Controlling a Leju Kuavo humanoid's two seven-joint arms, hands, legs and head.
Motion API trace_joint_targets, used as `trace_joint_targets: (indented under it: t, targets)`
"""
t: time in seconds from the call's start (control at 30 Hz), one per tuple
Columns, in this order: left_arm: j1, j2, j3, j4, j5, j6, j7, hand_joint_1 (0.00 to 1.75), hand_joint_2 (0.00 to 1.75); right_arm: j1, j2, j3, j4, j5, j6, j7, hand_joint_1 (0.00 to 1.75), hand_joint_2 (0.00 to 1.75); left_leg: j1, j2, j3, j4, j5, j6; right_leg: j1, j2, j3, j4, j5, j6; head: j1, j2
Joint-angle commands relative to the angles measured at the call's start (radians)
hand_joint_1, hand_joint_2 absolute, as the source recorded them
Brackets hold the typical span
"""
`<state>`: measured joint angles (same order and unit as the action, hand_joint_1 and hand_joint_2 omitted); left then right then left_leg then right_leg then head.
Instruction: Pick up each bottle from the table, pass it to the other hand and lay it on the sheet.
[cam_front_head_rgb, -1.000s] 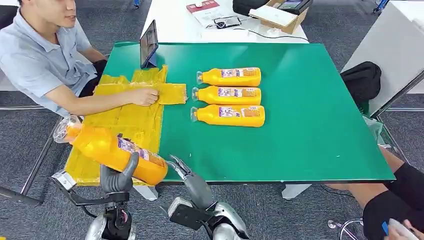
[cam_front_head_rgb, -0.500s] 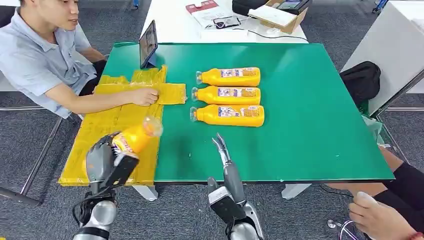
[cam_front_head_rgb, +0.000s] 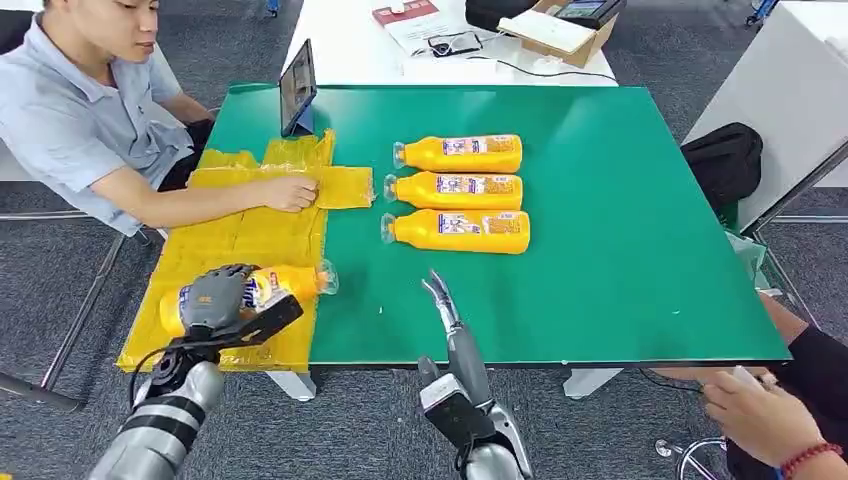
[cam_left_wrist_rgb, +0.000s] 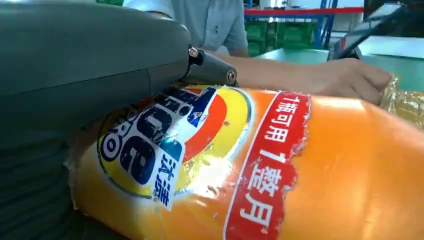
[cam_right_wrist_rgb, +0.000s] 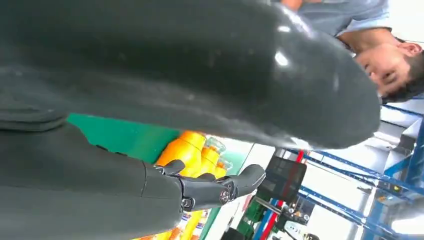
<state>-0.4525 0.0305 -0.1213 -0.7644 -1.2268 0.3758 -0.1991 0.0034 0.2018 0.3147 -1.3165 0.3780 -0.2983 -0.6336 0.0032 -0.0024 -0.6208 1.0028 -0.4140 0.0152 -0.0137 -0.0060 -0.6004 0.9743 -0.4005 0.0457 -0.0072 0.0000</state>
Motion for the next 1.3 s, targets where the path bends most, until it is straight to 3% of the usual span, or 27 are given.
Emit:
trace_joint_targets:
  t: [0.03, 0.07, 0.1, 0.23, 0.47, 0.9, 1.1, 1.13, 1.23, 1.3]
  targets:
    - [-0.055, 0.017, -0.047, 0.140, 0.012, -0.029, -0.016, 0.61, 1.75, -0.038, -0.010, -0.023, 0.088, -0.004, 0.005, -0.006, 0.00, 0.00, 0.001, 0.001, 0.005, -0.001, -0.001, -0.001, 0.001, 0.001, 0.005, -0.001, -0.001, -0.002, 0.000, 0.000]
    - [-0.052, 0.005, -0.026, 0.135, 0.081, -0.092, -0.063, 0.07, 1.75, -0.039, -0.010, -0.027, 0.094, -0.006, 0.007, -0.007, 0.00, 0.00, 0.000, 0.001, 0.005, -0.001, -0.001, -0.001, 0.000, 0.001, 0.004, -0.001, -0.001, -0.001, 0.000, 0.000]
    - [-0.048, -0.007, -0.001, 0.125, 0.162, -0.167, -0.099, 0.00, 1.75, -0.041, -0.009, -0.032, 0.102, -0.008, 0.003, -0.011, 0.00, 0.00, 0.000, 0.001, 0.005, -0.001, -0.001, 0.000, 0.000, 0.001, 0.005, -0.001, -0.001, -0.001, 0.000, 0.000]
    - [-0.024, -0.032, 0.059, 0.059, 0.498, -0.487, -0.199, 0.00, 1.75, -0.067, -0.011, -0.044, 0.166, -0.023, 0.002, -0.042, 0.00, 0.00, 0.000, 0.002, 0.007, -0.001, -0.001, -0.001, 0.000, 0.002, 0.006, -0.001, -0.001, -0.002, 0.000, 0.000]
    - [0.059, -0.028, -0.001, -0.201, 0.882, -0.677, -0.159, 0.00, 1.75, -0.072, -0.012, -0.057, 0.199, -0.028, -0.007, -0.065, 0.00, 0.00, 0.000, 0.001, 0.009, -0.001, -0.001, -0.001, 0.000, 0.001, 0.010, -0.001, -0.001, -0.002, 0.000, 0.000]
    - [0.090, -0.026, -0.042, -0.289, 0.991, -0.701, -0.155, 0.00, 1.75, -0.066, -0.012, -0.065, 0.195, -0.026, -0.011, -0.065, 0.00, 0.00, 0.001, 0.000, 0.006, 0.000, -0.002, -0.001, 0.001, 0.000, 0.006, 0.000, -0.002, -0.002, 0.000, 0.000]
    - [0.164, -0.085, -0.058, -0.525, 1.092, -0.622, -0.190, 0.00, 1.75, -0.041, -0.023, -0.068, 0.159, -0.003, -0.025, -0.065, 0.00, 0.00, 0.000, -0.001, 0.003, 0.000, -0.001, 0.000, 0.001, -0.002, 0.004, 0.000, -0.002, -0.001, 0.000, 0.000]
    - [0.178, -0.093, -0.083, -0.594, 1.017, -0.521, -0.247, 0.00, 1.75, -0.037, -0.035, -0.059, 0.141, 0.030, -0.041, -0.065, 0.00, 1.75, 0.000, -0.002, 0.002, 0.000, -0.001, 0.000, 0.000, -0.002, 0.003, 0.000, -0.001, -0.001, 0.000, 0.000]
    - [0.215, -0.145, -0.066, -0.696, 1.060, -0.474, -0.275, 0.00, 1.75, -0.065, -0.076, -0.040, 0.130, 0.144, -0.094, -0.026, 0.00, 1.75, 0.001, -0.002, 0.002, 0.001, -0.002, 0.000, 0.001, -0.003, 0.003, 0.000, -0.002, -0.001, 0.000, 0.000]
    - [0.256, -0.192, -0.042, -0.762, 1.125, -0.420, -0.301, 0.00, 1.75, -0.122, -0.123, -0.034, 0.163, 0.263, -0.105, 0.084, 0.00, 1.75, 0.000, -0.002, 0.001, 0.001, -0.001, 0.000, 0.000, -0.002, 0.002, 0.000, -0.001, -0.001, 0.000, 0.000]
